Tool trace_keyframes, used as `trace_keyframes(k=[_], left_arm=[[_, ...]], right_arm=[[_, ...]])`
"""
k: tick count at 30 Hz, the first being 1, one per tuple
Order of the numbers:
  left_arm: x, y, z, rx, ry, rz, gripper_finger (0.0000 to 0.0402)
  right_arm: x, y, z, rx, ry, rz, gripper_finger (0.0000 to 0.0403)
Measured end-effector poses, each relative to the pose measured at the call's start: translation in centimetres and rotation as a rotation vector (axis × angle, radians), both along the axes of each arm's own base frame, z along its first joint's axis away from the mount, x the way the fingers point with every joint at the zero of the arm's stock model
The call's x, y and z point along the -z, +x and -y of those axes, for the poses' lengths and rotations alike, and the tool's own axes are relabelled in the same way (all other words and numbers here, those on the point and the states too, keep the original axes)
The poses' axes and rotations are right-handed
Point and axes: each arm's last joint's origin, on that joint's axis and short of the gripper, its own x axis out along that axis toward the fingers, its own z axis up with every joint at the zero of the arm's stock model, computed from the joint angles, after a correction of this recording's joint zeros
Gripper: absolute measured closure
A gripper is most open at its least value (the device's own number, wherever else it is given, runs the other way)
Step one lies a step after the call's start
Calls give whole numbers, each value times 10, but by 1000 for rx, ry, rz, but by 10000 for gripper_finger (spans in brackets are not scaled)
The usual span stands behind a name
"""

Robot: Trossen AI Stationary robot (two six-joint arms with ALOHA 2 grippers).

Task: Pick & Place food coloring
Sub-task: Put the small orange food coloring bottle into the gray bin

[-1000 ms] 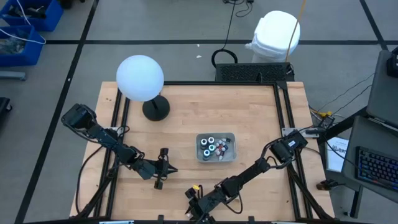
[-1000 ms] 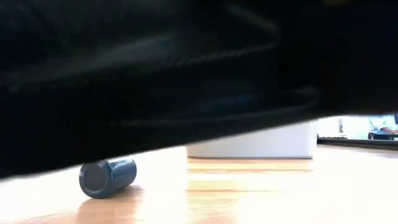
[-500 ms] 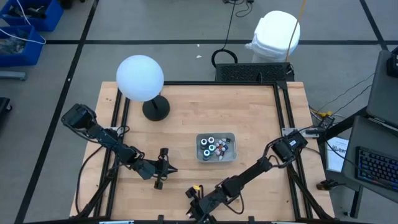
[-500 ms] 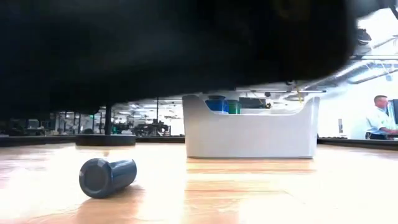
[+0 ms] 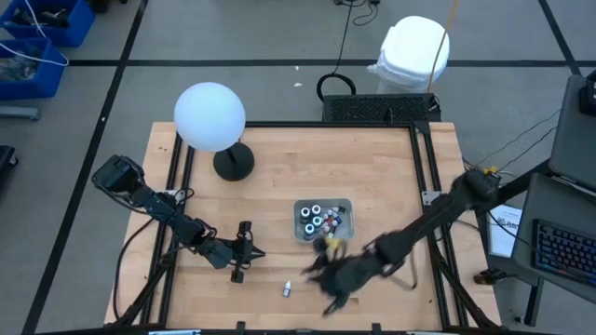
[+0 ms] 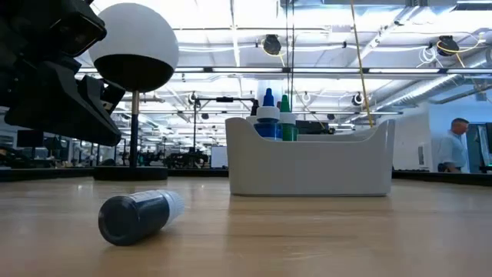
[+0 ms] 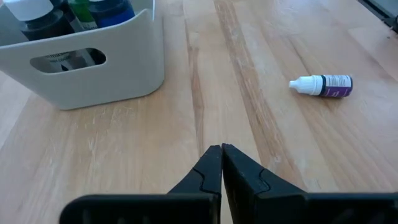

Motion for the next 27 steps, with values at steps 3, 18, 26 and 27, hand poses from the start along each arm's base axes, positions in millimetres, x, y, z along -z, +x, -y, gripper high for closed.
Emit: trace_keyframes(k=[3, 18, 26, 27], left_arm=[[0, 0, 0, 0, 1, -1, 380], [0, 0, 0, 3, 11, -1, 380], [0, 0, 0, 3, 11, -3, 380], [0, 0, 0, 2, 10, -3, 380]], right_arm=[[3, -32, 39, 174, -14, 17, 347], [82, -93, 142, 412, 237, 70, 347], [107, -83, 152, 449, 197, -23, 347], [109, -82, 153, 455, 192, -33, 347]])
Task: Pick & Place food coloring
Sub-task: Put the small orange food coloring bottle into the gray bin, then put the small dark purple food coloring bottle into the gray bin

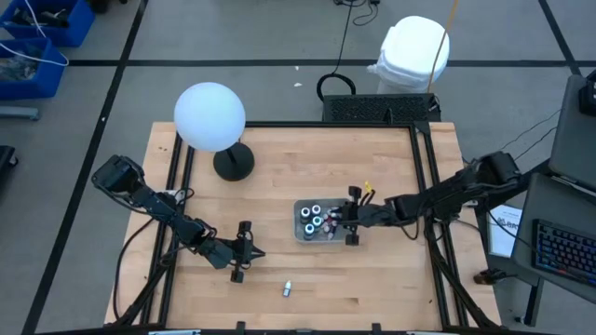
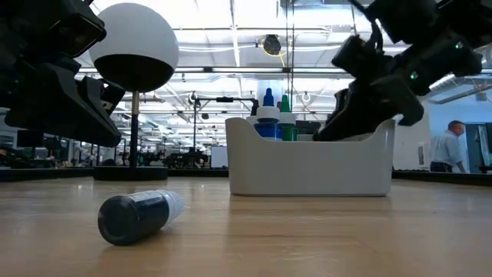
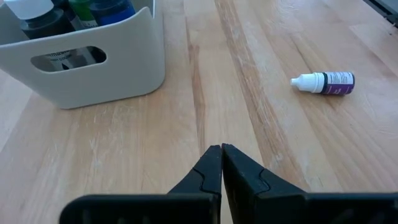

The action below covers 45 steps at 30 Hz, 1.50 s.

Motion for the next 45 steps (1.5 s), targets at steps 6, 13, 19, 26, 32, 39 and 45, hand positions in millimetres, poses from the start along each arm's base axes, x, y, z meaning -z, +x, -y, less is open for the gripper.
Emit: trace_keyframes(k=[6, 13, 19, 26, 32, 39, 45], left_arm=[[1, -1, 0, -4, 2, -12, 380], [1, -1, -1, -9, -3, -16, 380], [1, -1, -1, -12, -6, -16, 380], [1, -1, -1, -12, -6, -16, 380], [1, -1, -1, -12, -7, -16, 380], [1, -1, -1, -13, -7, -16, 380], [2, -1, -1, -13, -7, -17, 380]], right_arm=[[5, 2, 3, 12, -1, -13, 344], [5, 2, 3, -11, 17, -18, 345], [6, 2, 2, -29, 27, -29, 340], [5, 2, 2, -26, 26, -21, 325], [5, 3, 4, -10, 42, -12, 295], [-1, 1, 4, -21, 26, -1, 290], [-43, -17, 9, -22, -5, 113, 297]])
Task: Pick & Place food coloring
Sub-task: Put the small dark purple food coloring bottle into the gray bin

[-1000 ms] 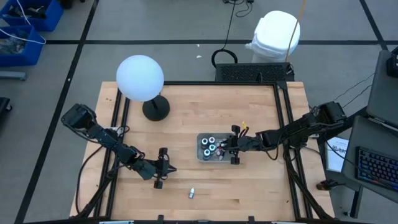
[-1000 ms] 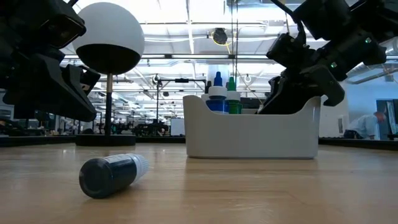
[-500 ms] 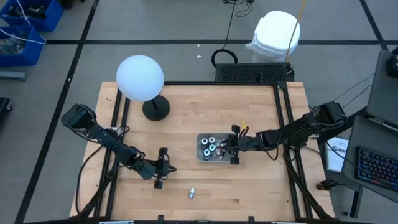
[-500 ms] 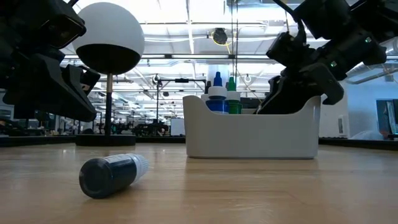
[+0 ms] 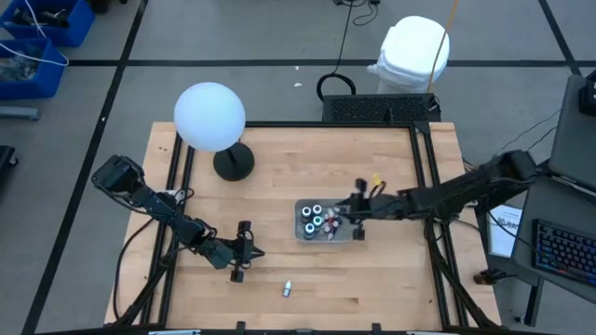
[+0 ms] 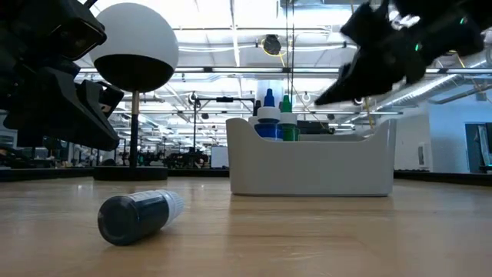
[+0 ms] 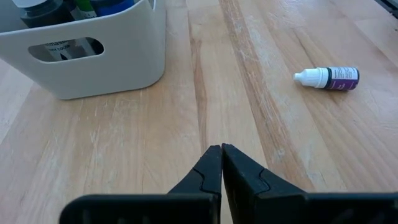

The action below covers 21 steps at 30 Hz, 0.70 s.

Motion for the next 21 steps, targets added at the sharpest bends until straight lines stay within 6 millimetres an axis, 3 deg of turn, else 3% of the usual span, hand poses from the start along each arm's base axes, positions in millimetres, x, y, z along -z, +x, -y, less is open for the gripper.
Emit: trace_keyframes(k=[5, 9, 13, 21], left_arm=[[0, 0, 0, -2, -2, -1, 380], [0, 0, 0, -2, -3, -1, 380], [0, 0, 0, -13, -19, -2, 380], [0, 1, -1, -30, -16, 8, 380]], right_arm=[[-31, -40, 8, 93, -27, 13, 310], [-42, -70, 14, 113, 59, 80, 345], [-35, -95, 16, 52, 114, 156, 393], [-6, -123, 19, -78, 198, 312, 401]])
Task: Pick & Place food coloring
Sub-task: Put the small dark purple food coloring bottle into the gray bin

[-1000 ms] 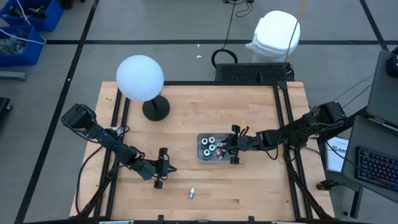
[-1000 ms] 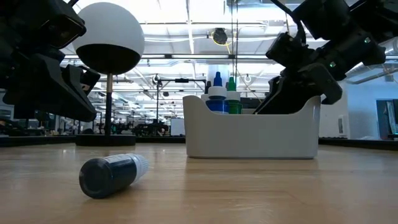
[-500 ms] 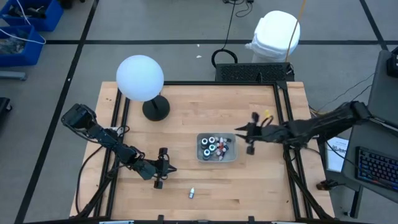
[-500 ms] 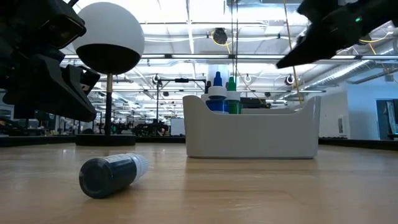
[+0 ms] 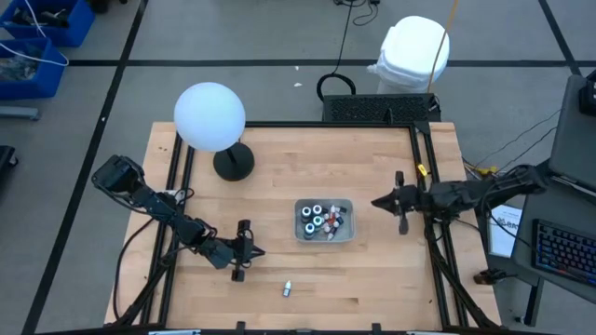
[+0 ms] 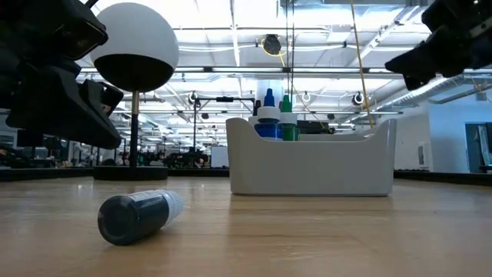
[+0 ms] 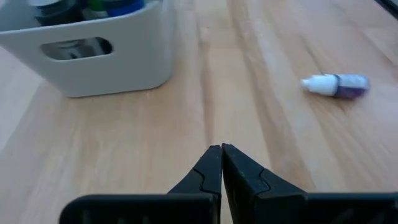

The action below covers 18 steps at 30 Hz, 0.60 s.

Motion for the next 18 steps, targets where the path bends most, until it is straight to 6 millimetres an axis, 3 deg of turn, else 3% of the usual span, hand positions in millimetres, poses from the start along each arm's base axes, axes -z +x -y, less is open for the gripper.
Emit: trace_keyframes(k=[5, 9, 13, 18], left_arm=[[-9, 11, 0, -56, -61, 31, 381], [-51, 32, 30, 43, -74, 98, 396], [-90, 52, 59, 80, 15, 5, 397], [-106, 89, 75, -29, 3, -135, 391]], right_arm=[[20, -2, -1, -38, 14, 77, 402], [24, -2, -1, -38, 22, 139, 402], [23, -1, -1, -38, 1, 153, 402], [24, -1, -1, -42, -50, 146, 402]])
